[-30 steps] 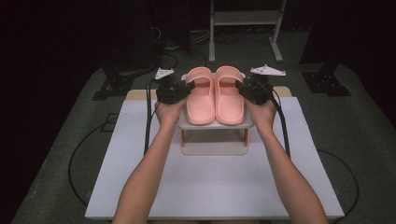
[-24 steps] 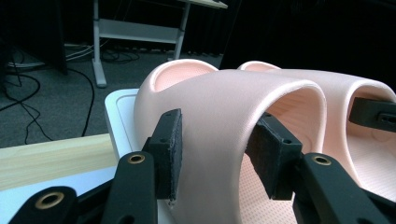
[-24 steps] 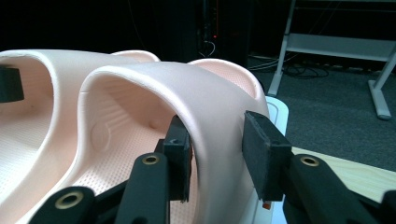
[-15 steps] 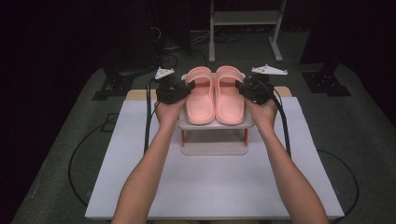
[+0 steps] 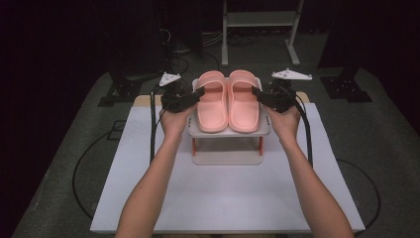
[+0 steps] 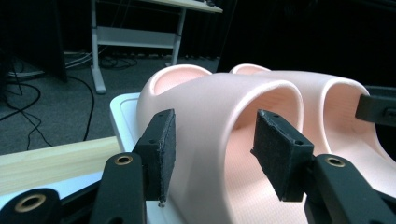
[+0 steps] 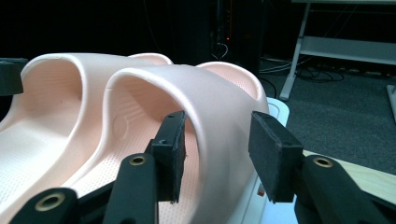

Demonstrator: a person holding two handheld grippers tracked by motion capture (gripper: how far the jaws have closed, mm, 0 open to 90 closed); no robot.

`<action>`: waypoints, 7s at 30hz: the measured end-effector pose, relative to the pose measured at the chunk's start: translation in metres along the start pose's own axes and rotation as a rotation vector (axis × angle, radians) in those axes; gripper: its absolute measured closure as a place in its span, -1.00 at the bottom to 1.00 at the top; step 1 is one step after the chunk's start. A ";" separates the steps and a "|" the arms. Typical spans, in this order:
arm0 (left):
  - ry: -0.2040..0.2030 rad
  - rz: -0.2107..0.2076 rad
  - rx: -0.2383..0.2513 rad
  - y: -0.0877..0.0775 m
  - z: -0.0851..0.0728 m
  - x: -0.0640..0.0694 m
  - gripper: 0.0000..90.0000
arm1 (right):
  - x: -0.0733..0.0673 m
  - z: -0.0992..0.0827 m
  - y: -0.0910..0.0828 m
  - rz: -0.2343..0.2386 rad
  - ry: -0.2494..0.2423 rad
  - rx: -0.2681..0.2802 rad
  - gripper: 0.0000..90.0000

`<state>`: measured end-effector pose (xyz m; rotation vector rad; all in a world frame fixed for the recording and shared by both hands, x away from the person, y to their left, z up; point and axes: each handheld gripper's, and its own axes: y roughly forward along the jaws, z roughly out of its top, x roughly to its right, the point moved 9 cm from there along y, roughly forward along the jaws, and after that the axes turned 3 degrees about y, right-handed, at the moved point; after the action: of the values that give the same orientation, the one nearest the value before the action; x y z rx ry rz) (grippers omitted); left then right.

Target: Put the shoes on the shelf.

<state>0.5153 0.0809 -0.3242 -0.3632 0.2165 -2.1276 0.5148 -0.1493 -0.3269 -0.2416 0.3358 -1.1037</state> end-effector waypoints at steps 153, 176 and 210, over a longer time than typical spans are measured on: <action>0.025 -0.213 0.036 -0.110 -0.109 0.020 -0.39 | 0.023 -0.120 -0.102 0.208 0.057 0.010 -0.25; 0.015 -0.200 0.037 -0.114 -0.131 0.012 -0.45 | 0.034 -0.146 -0.105 0.201 0.081 -0.011 -0.35; 0.009 -0.185 0.045 -0.130 -0.158 0.005 -0.60 | 0.037 -0.175 -0.120 0.195 0.044 -0.019 -0.48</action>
<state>0.3578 0.1503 -0.4340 -0.3583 0.1443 -2.3124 0.3641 -0.2388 -0.4513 -0.1972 0.4010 -0.9145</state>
